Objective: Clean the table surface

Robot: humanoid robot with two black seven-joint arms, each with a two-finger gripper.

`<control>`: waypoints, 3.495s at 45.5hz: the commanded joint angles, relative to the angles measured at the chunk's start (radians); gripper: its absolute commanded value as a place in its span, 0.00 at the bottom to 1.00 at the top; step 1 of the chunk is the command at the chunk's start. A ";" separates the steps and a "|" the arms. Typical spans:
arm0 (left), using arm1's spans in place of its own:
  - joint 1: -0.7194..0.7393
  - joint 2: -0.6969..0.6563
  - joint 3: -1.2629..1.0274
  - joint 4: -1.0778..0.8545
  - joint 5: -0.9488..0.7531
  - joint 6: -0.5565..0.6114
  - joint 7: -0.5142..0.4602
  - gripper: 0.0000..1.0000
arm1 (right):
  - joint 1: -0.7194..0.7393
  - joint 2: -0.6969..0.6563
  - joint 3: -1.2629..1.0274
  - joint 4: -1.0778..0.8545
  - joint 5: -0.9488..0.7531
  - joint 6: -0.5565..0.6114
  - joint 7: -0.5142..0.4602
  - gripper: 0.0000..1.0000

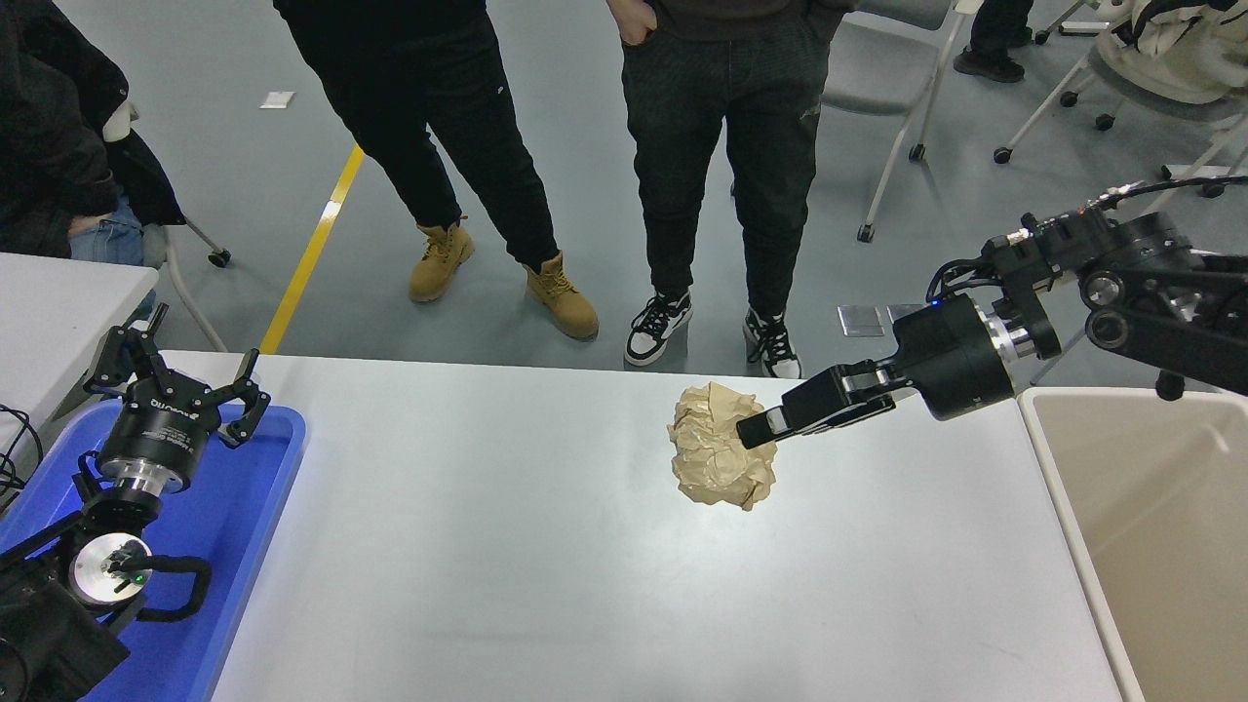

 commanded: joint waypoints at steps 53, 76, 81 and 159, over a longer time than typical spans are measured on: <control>0.000 0.000 0.000 0.000 0.000 0.000 0.000 1.00 | -0.606 0.112 0.010 -1.273 0.472 -0.087 -0.107 0.00; 0.000 0.000 0.000 0.000 0.000 0.000 0.000 1.00 | -0.715 0.111 0.010 -1.319 0.593 -0.230 -0.485 0.00; 0.000 0.000 0.000 0.000 0.000 0.000 0.000 1.00 | -0.732 0.112 0.020 -1.323 0.599 -0.263 -0.555 0.00; 0.000 0.000 0.000 0.000 0.000 0.000 0.000 1.00 | -0.887 0.404 0.145 -1.314 0.800 -0.656 -0.733 0.00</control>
